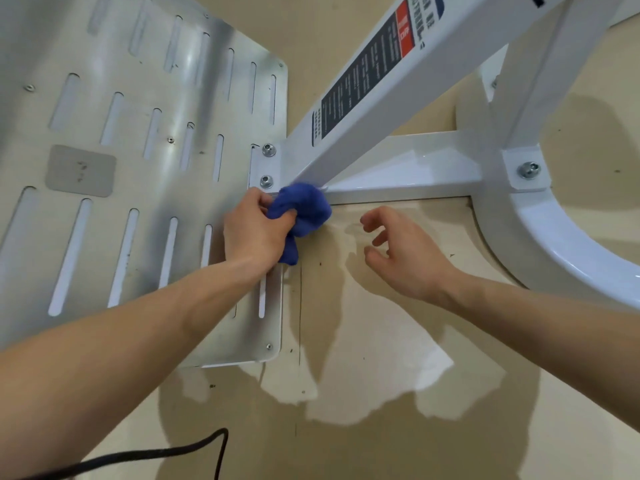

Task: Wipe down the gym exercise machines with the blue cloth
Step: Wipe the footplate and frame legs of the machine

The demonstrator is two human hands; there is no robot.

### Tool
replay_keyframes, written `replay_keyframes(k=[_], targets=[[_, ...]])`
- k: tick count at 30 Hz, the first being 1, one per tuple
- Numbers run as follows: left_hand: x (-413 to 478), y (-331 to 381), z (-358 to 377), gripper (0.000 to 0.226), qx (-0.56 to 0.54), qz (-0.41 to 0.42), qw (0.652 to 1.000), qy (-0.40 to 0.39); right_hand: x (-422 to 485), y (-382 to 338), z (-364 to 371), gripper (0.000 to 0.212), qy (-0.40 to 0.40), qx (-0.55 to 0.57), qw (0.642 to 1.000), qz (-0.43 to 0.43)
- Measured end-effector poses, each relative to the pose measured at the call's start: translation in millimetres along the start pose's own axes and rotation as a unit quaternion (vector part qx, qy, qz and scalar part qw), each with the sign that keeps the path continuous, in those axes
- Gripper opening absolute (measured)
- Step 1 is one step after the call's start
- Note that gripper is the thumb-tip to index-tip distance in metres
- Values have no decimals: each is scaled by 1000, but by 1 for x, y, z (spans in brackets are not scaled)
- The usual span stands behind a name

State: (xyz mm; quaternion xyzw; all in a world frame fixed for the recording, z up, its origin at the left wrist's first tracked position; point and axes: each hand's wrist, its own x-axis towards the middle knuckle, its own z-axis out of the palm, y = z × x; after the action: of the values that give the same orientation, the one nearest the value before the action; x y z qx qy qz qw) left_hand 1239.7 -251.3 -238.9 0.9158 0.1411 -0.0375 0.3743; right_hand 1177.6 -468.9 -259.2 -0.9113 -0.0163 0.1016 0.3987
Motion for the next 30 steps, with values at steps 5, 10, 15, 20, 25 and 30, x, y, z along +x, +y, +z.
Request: replay_keyframes(k=[5, 10, 15, 20, 25, 30], targets=[[19, 1, 9, 15, 38, -29, 999, 19, 0, 2, 1, 35, -22, -9, 1000, 3], [17, 5, 26, 16, 12, -31, 999, -18, 2, 6, 5, 30, -27, -19, 999, 8], [12, 14, 27, 22, 54, 13, 998, -41, 8, 8, 9, 28, -32, -19, 999, 12], [25, 6, -2, 17, 133, -6, 991, 11, 10, 9, 5, 26, -30, -20, 999, 6], [20, 13, 12, 19, 101, -10, 995, -3, 10, 8, 1, 36, -7, 0, 999, 35], [10, 32, 50, 18, 30, -29, 998, -56, 19, -6, 3, 43, -2, 33, 999, 36]])
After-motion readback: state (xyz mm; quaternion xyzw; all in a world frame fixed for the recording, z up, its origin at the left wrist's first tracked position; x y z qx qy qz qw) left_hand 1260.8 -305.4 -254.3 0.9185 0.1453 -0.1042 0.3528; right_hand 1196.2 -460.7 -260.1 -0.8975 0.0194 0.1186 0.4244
